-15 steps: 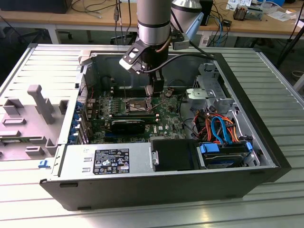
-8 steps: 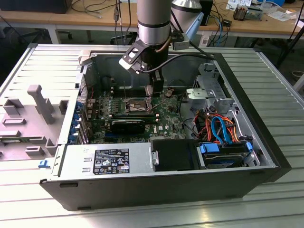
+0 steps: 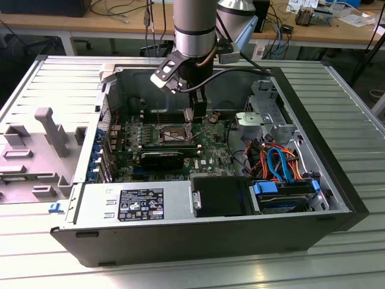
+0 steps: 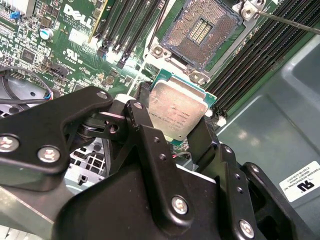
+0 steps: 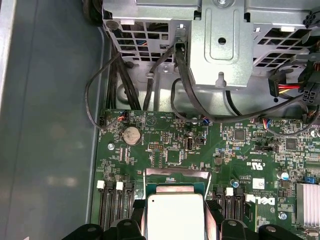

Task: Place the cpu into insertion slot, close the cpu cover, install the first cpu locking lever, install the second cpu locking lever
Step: 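Place the cpu into insertion slot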

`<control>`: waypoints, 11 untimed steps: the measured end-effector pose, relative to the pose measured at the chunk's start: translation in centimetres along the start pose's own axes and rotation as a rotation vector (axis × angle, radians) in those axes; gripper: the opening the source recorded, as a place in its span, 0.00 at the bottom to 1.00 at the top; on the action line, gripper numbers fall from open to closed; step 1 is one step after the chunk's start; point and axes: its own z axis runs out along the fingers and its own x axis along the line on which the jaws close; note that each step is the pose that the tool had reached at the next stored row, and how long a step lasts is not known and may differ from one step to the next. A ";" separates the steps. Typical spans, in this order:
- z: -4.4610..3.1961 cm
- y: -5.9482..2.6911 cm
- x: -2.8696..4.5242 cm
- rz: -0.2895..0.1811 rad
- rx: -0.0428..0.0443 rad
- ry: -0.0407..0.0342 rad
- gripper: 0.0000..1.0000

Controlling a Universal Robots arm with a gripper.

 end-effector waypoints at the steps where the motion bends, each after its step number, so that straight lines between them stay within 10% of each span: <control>1: 0.00 0.00 0.00 0.001 0.0000 -0.0001 0.55; 11: 0.01 0.00 0.00 0.019 -0.0001 -0.0019 0.55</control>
